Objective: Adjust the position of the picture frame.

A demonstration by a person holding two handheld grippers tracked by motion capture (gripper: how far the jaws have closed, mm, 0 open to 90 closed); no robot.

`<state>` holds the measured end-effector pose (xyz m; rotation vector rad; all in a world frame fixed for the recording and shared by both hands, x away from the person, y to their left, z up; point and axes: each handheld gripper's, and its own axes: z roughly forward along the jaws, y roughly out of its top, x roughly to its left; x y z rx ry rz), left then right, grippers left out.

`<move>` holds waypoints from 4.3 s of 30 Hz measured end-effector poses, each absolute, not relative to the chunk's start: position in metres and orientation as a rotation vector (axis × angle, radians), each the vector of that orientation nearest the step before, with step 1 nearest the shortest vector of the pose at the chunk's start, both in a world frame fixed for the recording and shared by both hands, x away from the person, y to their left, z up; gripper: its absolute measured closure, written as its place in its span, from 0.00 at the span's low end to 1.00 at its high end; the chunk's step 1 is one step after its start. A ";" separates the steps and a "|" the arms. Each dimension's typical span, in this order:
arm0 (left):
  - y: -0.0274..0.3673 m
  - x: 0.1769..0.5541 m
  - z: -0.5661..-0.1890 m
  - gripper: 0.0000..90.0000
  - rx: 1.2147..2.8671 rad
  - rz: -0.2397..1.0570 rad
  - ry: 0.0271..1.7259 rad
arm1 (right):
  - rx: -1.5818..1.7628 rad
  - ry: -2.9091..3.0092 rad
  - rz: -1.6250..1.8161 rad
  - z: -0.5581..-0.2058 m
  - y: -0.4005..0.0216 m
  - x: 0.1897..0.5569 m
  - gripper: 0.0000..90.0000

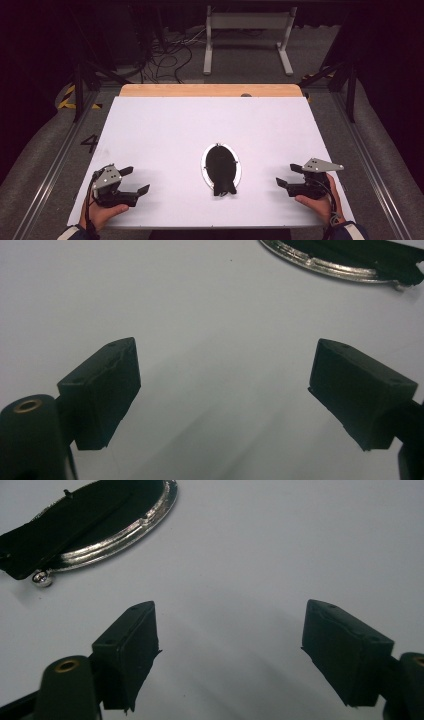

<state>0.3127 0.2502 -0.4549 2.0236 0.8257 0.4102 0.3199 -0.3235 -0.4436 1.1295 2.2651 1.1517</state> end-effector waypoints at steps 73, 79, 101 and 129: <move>0.107 0.384 -0.465 0.61 2.232 0.114 0.614 | 1.246 2.749 1.486 -0.454 -0.195 0.346 0.57; 0.106 0.385 -0.465 0.60 2.228 0.115 0.617 | 1.444 2.706 1.670 -0.461 -0.200 0.361 0.53; 0.107 0.403 -0.462 0.40 2.152 0.106 0.700 | 1.467 2.635 1.786 -0.468 -0.189 0.381 0.69; 0.105 0.420 -0.462 0.45 1.969 -0.144 0.669 | 0.908 2.684 1.722 -0.451 -0.186 0.363 0.72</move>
